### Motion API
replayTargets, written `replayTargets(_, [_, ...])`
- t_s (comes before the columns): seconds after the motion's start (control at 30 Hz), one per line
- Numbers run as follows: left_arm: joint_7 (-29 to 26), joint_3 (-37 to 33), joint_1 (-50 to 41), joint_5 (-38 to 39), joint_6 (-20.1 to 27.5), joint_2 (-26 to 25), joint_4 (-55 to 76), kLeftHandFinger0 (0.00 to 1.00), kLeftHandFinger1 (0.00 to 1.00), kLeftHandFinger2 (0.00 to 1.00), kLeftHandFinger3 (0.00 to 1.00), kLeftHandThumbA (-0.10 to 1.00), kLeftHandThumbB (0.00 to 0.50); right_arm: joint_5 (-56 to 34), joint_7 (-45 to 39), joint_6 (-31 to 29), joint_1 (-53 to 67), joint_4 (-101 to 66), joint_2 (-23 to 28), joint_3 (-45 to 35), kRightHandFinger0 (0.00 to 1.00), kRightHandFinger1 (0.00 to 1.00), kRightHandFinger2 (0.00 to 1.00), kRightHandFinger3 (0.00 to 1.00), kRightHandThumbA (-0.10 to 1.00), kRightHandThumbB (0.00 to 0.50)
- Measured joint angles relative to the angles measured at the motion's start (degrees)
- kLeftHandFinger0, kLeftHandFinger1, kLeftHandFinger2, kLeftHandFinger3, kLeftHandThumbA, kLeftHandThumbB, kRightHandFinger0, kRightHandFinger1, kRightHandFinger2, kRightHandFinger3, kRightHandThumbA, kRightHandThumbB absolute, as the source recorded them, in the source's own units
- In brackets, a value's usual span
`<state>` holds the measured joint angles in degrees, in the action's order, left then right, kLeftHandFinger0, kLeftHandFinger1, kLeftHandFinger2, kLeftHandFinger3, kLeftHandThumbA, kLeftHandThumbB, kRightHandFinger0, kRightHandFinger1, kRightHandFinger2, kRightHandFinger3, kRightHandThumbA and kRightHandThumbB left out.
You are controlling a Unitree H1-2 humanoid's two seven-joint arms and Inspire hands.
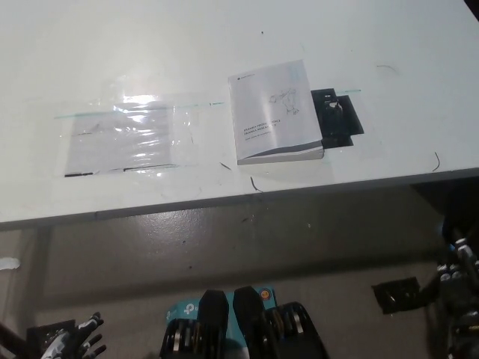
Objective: The robot uses its right hand to slide under the cover of the book kept in the middle of the desk and open it
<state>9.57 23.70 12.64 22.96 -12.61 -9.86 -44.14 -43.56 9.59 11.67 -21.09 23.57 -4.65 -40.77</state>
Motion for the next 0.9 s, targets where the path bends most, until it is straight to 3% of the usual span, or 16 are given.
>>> replayTargets(0.13, [-0.05,0.1,-0.61,0.0,0.22,0.0,0.46,1.0,1.0,1.0,1.0,0.88,0.375,-1.31,1.76,0.25,-1.13,-4.4,0.93,-1.0,1.0,1.0,1.0,1.0,0.92,0.063])
replayTargets(0.27, [-0.12,0.41,-0.85,0.05,0.07,0.0,0.62,1.0,1.0,1.0,1.0,0.89,0.365,-2.54,3.77,0.7,-2.14,-8.69,1.35,-1.77,1.0,1.0,1.0,1.0,0.95,0.035])
replayTargets(0.37, [-0.12,0.42,-0.88,0.04,0.14,0.0,0.59,1.0,1.0,1.0,1.0,0.92,0.347,-3.71,4.79,1.04,-2.29,-11.04,1.38,-1.85,1.0,1.0,1.0,1.0,0.89,0.041])
replayTargets(0.5, [-0.1,0.31,-0.87,0.03,0.24,0.0,0.5,1.0,1.0,1.0,1.0,0.96,0.368,-5.04,5.88,1.18,-2.31,-13.66,1.39,-1.93,1.0,1.0,1.0,1.0,0.87,0.053])
replayTargets(0.7, [-0.02,0.22,-0.98,0.04,0.32,0.0,0.5,1.0,1.0,1.0,1.0,0.88,0.36,-6.15,8.13,1.36,-2.45,-19.32,1.37,-1.5,1.0,1.0,1.0,1.0,0.88,0.022])
replayTargets(0.77, [-0.02,0.41,-1.04,0.17,0.32,0.0,0.47,1.0,1.0,1.0,1.0,0.86,0.361,-6.35,8.66,1.41,-2.51,-21.04,1.37,-1.24,1.0,1.0,1.0,1.0,0.86,0.034])
replayTargets(0.9, [-0.04,0.66,-1.08,0.48,0.26,0.0,0.55,1.0,1.0,1.0,1.0,0.94,0.36,-7.17,10.31,1.53,-2.62,-25.5,1.25,-0.26,0.99,1.0,1.0,1.0,0.84,0.04])
